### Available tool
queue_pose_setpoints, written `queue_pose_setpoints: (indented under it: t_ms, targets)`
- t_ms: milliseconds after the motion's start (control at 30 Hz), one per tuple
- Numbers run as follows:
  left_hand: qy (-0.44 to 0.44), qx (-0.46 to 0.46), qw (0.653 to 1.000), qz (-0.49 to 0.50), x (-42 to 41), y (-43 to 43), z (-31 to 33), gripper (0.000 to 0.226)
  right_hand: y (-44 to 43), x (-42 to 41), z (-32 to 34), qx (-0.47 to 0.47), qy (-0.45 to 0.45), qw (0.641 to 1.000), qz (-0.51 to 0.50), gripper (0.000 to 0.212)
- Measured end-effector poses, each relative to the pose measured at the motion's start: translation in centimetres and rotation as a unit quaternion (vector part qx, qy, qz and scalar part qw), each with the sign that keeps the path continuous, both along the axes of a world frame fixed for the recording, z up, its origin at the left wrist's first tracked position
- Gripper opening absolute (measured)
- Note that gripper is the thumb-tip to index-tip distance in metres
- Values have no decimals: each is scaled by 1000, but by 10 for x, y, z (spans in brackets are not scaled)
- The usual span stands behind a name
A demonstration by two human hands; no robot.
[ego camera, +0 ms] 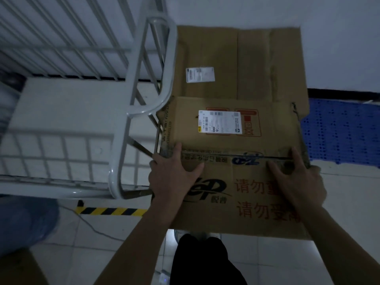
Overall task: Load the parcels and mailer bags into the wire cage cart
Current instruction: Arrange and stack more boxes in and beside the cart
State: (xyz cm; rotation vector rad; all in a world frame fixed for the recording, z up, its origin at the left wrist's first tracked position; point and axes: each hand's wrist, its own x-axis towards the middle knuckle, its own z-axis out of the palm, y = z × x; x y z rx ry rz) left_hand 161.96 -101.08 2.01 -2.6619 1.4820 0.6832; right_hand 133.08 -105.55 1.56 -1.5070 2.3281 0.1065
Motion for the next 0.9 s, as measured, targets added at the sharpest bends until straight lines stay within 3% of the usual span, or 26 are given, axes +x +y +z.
queue_pose_setpoints:
  t_ms: [133,233,333,633,900]
  targets:
    - [-16,-28,999,-13,-11,-3,64,90,-3,-19,59,12,13,1000,-5,88]
    - [-21,4,999,-27,-16,-6,106,85,-4,-31,99,30,22,999,15,75]
    - [-4,13,1000,-28,-27,-2,139,83,1,-43,133,39,31,999,7,75]
    - [-37,-109,993,-8,-36,5,240,81,-6,-43,238,-77,8,997,26,76]
    - [-87,-128,988,12,-6,10,298,80,-15,-14,288,-114,-25,991,64,78]
